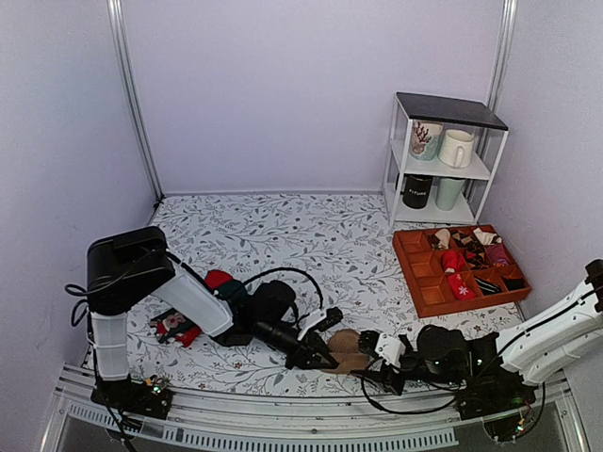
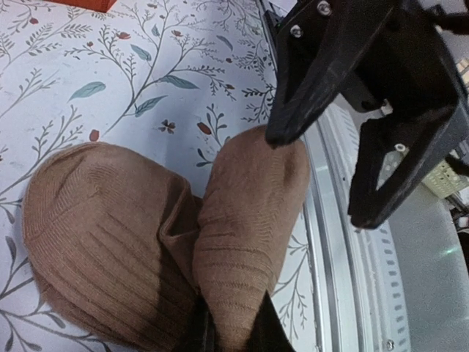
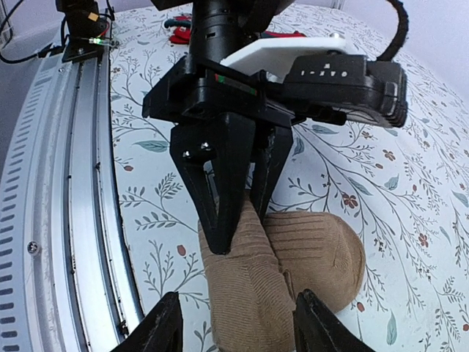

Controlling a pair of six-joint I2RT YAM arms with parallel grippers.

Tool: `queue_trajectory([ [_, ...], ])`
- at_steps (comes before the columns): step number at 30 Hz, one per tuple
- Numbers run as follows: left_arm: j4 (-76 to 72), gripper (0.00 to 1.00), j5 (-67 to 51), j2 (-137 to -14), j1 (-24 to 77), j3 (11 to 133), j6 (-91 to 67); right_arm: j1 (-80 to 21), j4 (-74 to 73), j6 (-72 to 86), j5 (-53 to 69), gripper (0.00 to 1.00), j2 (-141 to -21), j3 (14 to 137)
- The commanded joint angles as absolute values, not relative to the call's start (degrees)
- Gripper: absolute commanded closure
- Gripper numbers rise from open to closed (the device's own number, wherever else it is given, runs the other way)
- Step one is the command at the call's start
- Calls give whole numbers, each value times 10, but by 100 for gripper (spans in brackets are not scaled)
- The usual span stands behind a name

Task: Roll the socks
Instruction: Roll a pair of socks at the center of the board.

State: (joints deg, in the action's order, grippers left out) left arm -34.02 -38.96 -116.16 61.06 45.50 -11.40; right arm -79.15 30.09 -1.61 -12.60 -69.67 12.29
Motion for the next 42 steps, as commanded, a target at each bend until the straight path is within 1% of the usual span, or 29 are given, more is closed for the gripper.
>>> queue_trajectory([
  [1, -180, 100, -346, -1222, 607, 416, -126, -798, 334, -31, -147, 47, -748, 153],
  [4, -182, 100, -347, -1224, 606, 416, -124, -798, 330, -15, -162, 47, -758, 155],
  [9, -190, 100, -352, -1234, 605, 417, -123, -808, 325, 14, -174, 47, -724, 141],
  [13, -194, 100, -354, -1237, 605, 414, -123, -811, 320, 25, -156, 47, -699, 134],
  [17, -200, 100, -353, -1237, 604, 408, -125, -811, 321, 56, -129, 47, -701, 123],
  [26, -204, 100, -357, -1239, 604, 406, -125, -811, 328, 118, -145, 47, -768, 120],
  [33, -203, 100, -357, -1237, 604, 403, -123, -811, 364, 101, -160, 46, -828, 140],
  [37, -209, 100, -359, -1239, 604, 401, -125, -809, 364, 82, -137, 46, -868, 168],
  [39, -213, 100, -359, -1238, 604, 399, -125, -809, 357, 80, -116, 49, -886, 180],
  [42, -222, 100, -353, -1233, 604, 394, -127, -808, 340, 100, -90, 57, -907, 189],
])
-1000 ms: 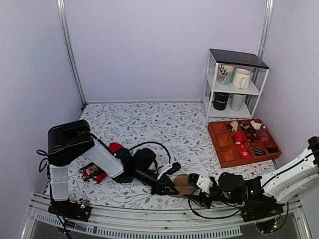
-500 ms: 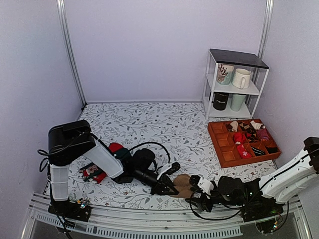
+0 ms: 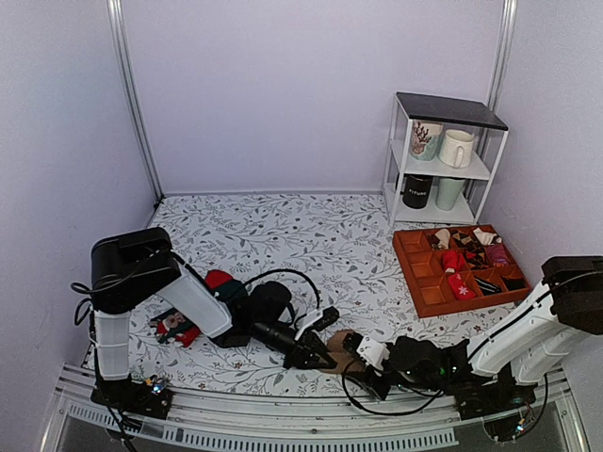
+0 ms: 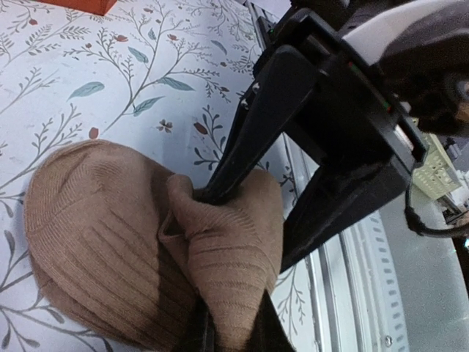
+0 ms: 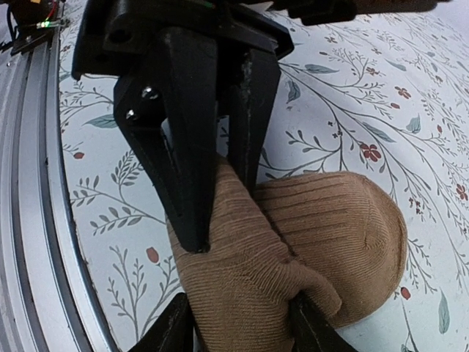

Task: Roll the socks
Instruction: Roll a pair of socks at the center of the board.

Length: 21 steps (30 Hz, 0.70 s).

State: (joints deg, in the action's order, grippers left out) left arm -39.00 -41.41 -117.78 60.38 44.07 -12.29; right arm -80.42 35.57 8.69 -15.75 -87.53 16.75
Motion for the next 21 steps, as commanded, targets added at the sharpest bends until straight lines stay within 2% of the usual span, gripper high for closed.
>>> queue_trajectory([
  [1, -223, 100, -351, -1232, 603, 393, -126, -808, 337, 110, -81, 61, -910, 190],
  [7, -229, 96, -315, -1226, 605, 401, -122, -803, 286, 175, -43, 74, -896, 189],
  [14, -342, 79, -238, -1094, 609, 347, -74, -740, 244, 275, 68, 76, -868, 169],
  [17, -404, 65, -198, -1029, 628, 317, -20, -715, 235, 310, 123, 76, -880, 170],
  [19, -435, 63, -178, -995, 645, 303, 18, -702, 234, 322, 153, 77, -897, 174],
  [21, -464, 55, -170, -971, 660, 291, 53, -692, 228, 329, 174, 77, -916, 181],
])
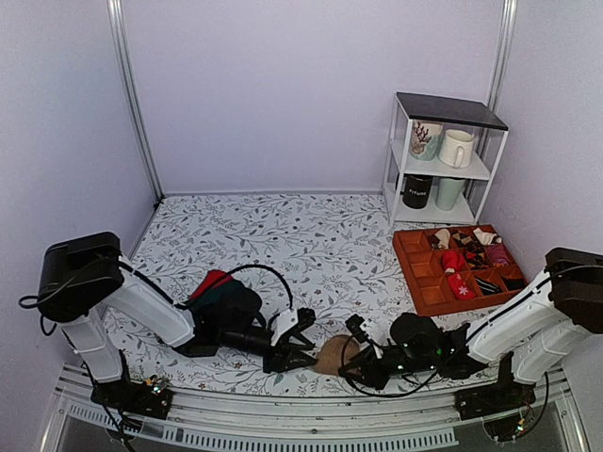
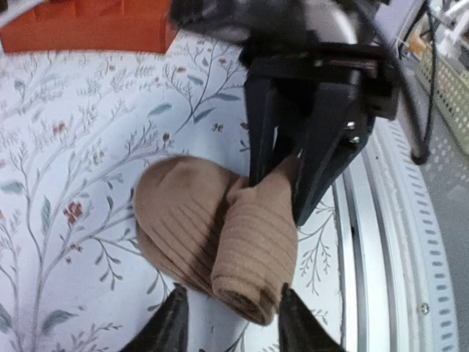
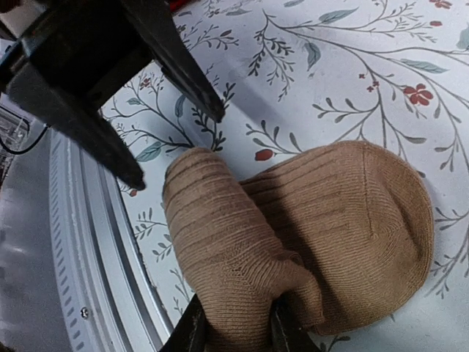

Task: Roll the socks
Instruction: Roll a pair of socks at the center of the board.

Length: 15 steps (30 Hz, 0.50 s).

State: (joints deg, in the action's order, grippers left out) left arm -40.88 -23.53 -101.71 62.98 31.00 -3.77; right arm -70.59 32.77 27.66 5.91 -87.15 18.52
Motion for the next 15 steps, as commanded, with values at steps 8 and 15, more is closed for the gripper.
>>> queue_trajectory([
  [8, -505, 42, -259, -1007, 670, 285, 94, -646, 222, 359, 250, 77, -947, 183],
  [15, -534, 41, -245, -1053, 682, 272, 84, -630, 211, 353, 272, 77, -962, 196],
])
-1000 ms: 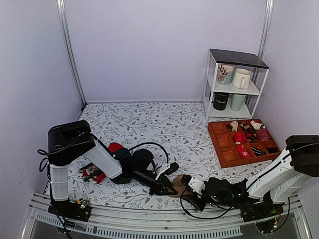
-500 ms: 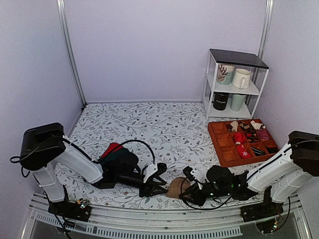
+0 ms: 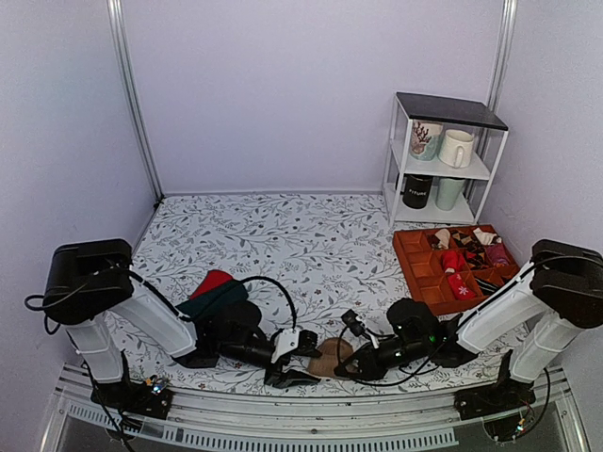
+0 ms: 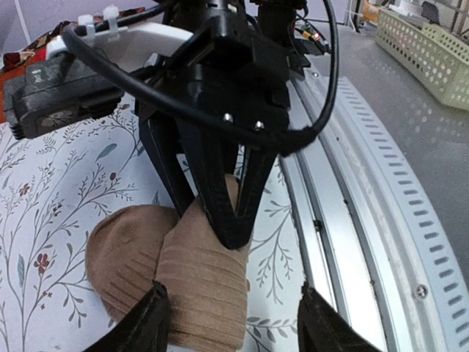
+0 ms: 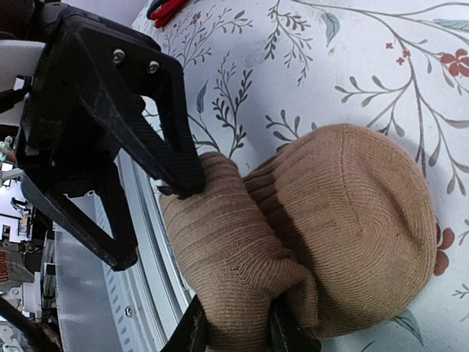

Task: Roll the socks
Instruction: Roll a pair of socks at the center of the board.

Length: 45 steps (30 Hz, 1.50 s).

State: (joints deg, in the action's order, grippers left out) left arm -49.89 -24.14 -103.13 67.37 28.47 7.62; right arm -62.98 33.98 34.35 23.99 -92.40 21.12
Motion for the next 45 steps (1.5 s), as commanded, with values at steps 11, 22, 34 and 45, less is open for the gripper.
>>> queue_trajectory([
  [11, -532, 41, -233, -1101, 682, 292, 84, -628, 201, 340, 289, 77, -977, 210],
  [22, -447, 94, -224, -1143, 684, 334, 82, -625, 190, 332, 309, 77, -981, 221],
  [34, -189, 100, -213, -1189, 682, 412, -62, -623, 51, 231, 193, 52, -837, 284],
  [45, -162, 100, -285, -1209, 636, 392, -151, -856, 153, 59, -253, 45, -767, 246],
])
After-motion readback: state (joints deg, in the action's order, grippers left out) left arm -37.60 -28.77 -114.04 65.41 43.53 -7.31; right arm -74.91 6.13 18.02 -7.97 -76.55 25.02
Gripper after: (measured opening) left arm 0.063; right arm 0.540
